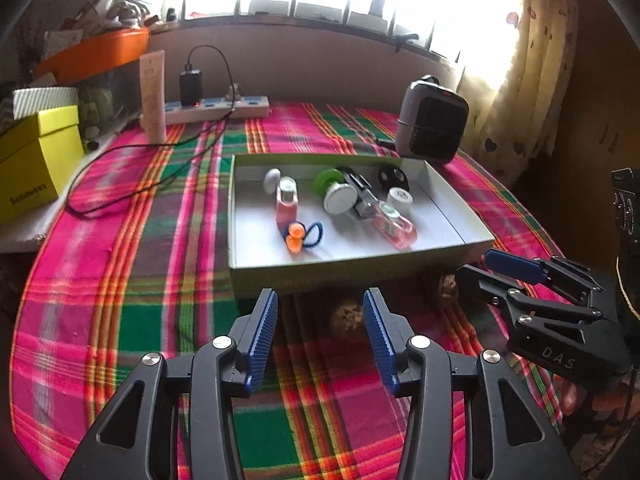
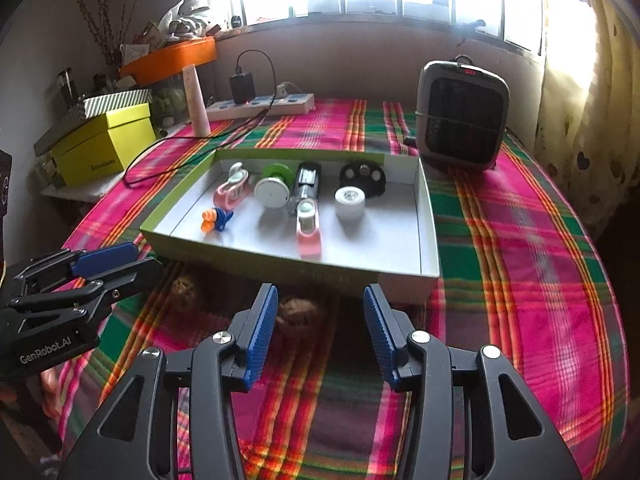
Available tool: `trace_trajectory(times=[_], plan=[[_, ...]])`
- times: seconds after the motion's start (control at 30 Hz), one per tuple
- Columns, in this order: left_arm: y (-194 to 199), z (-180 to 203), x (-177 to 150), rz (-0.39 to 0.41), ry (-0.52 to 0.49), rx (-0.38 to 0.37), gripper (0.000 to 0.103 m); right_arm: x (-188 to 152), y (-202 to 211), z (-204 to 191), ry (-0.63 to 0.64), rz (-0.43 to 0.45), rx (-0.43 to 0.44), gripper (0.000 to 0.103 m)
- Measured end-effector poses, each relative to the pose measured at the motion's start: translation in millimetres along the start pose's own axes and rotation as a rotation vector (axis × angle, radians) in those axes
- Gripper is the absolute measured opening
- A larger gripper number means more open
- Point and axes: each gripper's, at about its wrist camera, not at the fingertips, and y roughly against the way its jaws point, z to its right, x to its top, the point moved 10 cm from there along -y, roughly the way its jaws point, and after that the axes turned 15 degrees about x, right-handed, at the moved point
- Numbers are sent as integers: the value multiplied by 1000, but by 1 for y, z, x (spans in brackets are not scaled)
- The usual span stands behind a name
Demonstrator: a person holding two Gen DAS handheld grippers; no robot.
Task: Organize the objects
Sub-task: 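Withdraw both grippers from the box toward the two walnuts on the tablecloth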
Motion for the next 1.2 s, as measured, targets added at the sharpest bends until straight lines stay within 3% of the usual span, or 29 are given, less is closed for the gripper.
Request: trace_trajectory(times=[0.6, 1.2], plan=[[-15, 16, -16, -63, -26, -29, 44, -11, -18, -3, 4, -67, 4, 46], [-28, 18, -20, -87, -40, 2, 44, -14, -31, 6, 13, -115, -31, 46]])
